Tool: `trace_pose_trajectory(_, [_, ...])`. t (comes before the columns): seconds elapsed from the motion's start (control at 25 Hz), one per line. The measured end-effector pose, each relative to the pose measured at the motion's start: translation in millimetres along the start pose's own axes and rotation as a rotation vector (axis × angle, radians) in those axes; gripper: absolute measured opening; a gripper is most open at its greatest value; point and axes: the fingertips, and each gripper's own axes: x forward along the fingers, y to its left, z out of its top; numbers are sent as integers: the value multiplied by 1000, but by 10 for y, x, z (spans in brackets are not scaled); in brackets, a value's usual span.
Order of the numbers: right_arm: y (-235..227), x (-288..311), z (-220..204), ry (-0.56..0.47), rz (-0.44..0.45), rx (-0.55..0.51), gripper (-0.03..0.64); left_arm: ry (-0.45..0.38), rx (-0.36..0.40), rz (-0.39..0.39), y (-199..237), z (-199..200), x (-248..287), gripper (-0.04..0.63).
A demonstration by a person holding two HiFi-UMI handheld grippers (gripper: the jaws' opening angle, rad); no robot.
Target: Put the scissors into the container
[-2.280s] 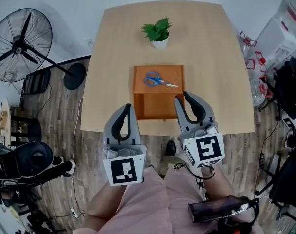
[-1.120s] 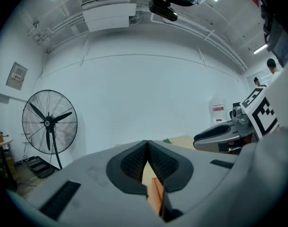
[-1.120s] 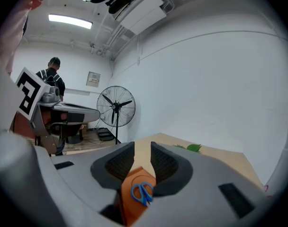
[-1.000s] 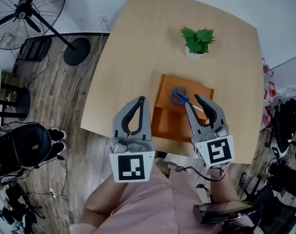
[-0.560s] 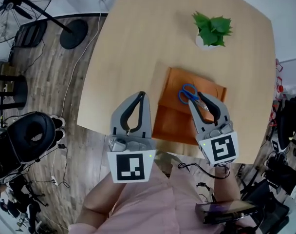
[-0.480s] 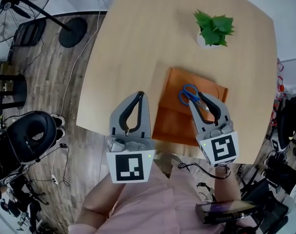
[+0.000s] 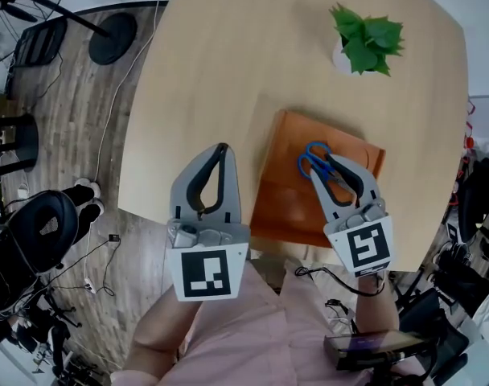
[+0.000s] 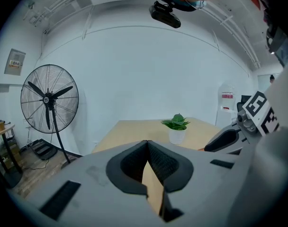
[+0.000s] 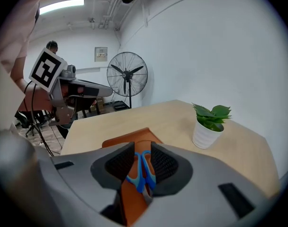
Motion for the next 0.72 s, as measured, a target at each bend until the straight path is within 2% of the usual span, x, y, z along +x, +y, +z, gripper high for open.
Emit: trace_pose_trajectory(0.72, [47,180,-271,145,45,-27,103,42,-21,5,69,-149,155,5])
